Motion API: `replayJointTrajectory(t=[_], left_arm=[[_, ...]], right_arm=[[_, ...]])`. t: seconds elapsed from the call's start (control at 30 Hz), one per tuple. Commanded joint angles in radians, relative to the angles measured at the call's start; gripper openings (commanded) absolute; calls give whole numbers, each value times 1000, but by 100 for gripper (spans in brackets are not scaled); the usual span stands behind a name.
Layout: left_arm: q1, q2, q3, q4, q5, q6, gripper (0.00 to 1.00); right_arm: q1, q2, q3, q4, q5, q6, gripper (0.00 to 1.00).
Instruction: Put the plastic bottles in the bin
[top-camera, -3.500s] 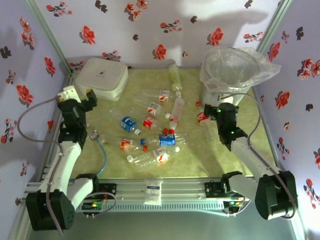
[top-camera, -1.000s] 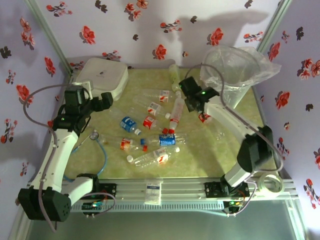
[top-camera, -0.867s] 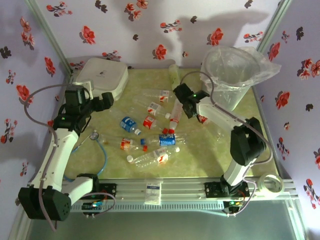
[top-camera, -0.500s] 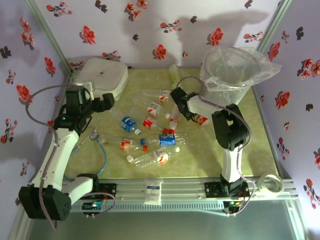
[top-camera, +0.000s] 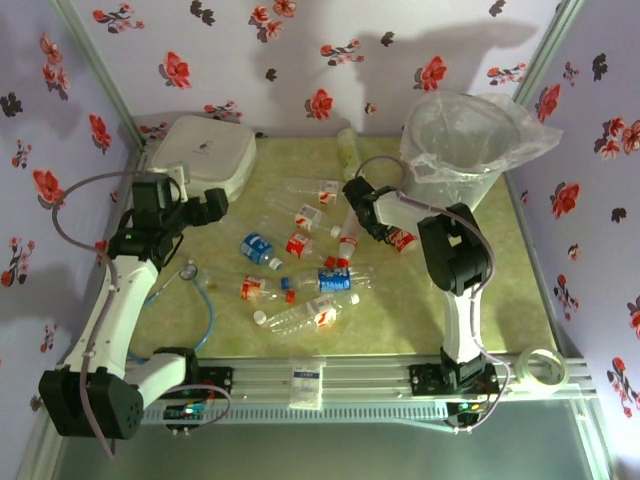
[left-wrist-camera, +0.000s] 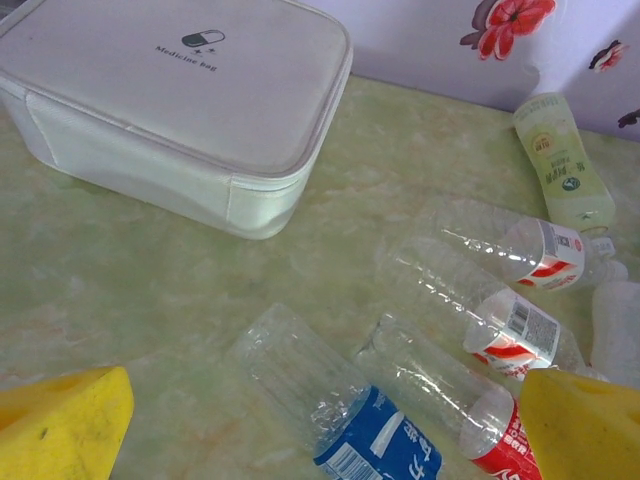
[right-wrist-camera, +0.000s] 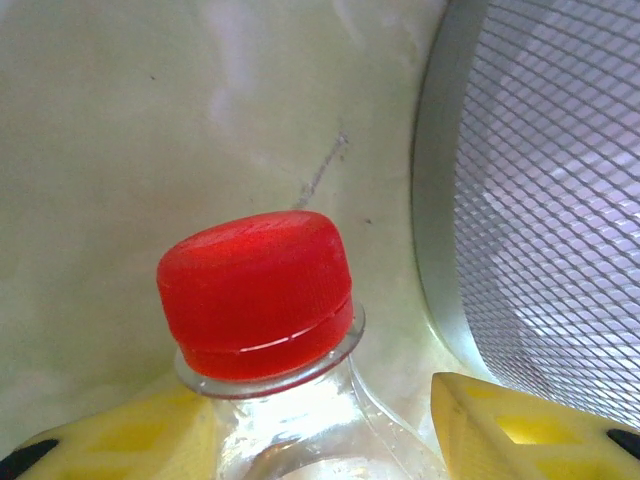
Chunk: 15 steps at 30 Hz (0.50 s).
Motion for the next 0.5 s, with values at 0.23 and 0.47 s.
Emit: replayJointTrajectory(t=[0.23,0.47], left_arm=[[31,6,-8,6,16,10,99],[35,13,-13,7,25,1,99]], right_arm=[[79,-393,97,-158,-53,-4,42],[60,-655,271,-33,-314,4,42]])
